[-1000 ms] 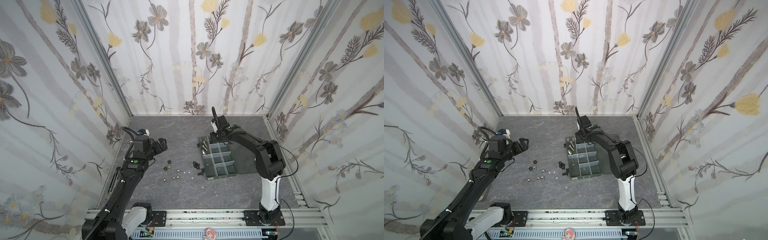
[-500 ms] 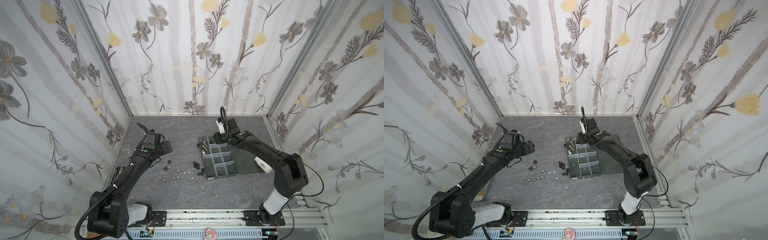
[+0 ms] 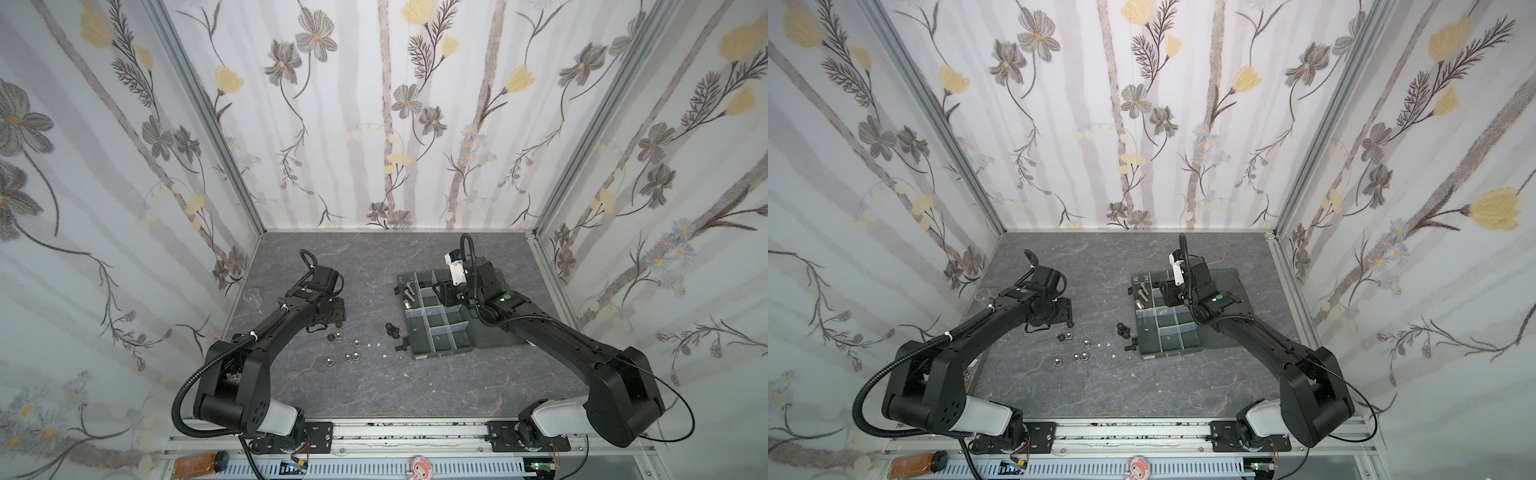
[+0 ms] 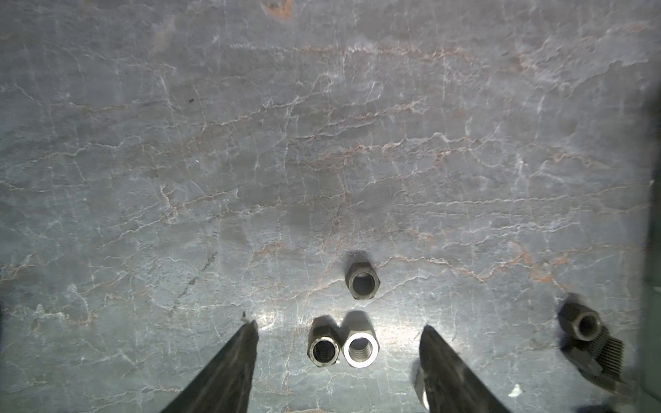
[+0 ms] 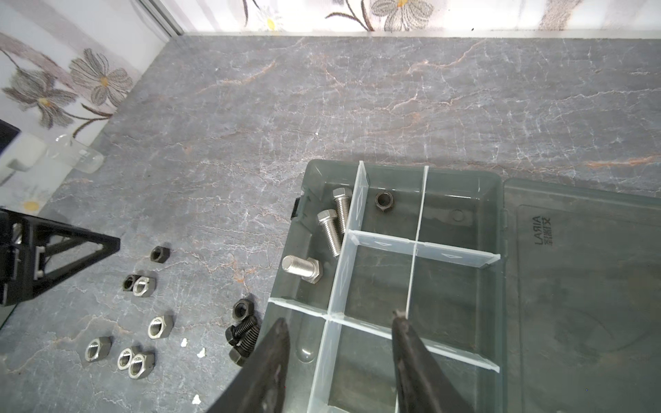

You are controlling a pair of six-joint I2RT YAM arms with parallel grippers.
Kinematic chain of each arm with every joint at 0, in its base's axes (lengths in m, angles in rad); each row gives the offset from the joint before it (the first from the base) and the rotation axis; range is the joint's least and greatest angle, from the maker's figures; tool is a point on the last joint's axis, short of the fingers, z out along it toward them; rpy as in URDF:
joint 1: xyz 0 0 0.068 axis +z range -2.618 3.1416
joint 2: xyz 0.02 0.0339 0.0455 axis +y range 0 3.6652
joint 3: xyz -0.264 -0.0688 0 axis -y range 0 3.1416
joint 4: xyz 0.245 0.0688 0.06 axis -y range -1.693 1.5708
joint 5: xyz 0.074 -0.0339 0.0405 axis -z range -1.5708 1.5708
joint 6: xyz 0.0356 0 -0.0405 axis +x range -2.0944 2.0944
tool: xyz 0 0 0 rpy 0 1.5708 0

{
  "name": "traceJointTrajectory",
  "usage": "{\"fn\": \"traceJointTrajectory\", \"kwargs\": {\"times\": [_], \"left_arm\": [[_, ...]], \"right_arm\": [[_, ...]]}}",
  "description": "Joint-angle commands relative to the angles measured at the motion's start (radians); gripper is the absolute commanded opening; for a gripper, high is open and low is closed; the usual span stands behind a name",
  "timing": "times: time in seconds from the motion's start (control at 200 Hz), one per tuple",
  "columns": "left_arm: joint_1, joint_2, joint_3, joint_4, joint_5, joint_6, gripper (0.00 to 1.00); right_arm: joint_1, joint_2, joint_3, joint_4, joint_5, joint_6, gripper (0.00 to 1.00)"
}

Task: Sort the screws and nuts into containers
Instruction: Pick up the nut from the middle-left of the table.

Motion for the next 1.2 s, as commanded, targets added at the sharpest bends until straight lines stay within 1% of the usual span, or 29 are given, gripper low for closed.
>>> {"fn": "traceJointTrajectory", "kwargs": {"times": [0.0, 0.23, 0.425, 0.58, 0.734, 0.989, 1.194], "left_arm": [[-0.010, 0.024, 0.005, -0.023, -0.020, 0.006, 0.68], [-0.051, 0.108, 0.025, -0.027, -0.018, 0.019, 0.67], [-0.050, 0.160, 0.032, -0.017, -0.029, 0.032, 0.66], [-0.051, 0.194, 0.044, -0.007, -0.016, 0.032, 0.64], [-0.051, 0.237, 0.071, -0.006, 0.001, 0.039, 0.57], [-0.050, 0.287, 0.093, 0.001, -0.004, 0.047, 0.51], [-0.052, 0.297, 0.096, 0.003, -0.013, 0.050, 0.45]], "right_arm": [[0.001, -0.010, -0.009, 0.066, -0.023, 0.012, 0.47], [0.001, 0.018, -0.024, 0.086, -0.031, 0.010, 0.46], [0.001, 0.007, -0.029, 0.087, -0.022, 0.006, 0.45], [0.002, 0.013, -0.030, 0.089, -0.023, 0.004, 0.45], [0.000, 0.022, -0.032, 0.091, -0.025, 0.003, 0.44], [0.001, 0.027, -0.032, 0.094, -0.026, 0.000, 0.44], [0.000, 0.030, -0.032, 0.095, -0.027, 0.001, 0.44]]}}
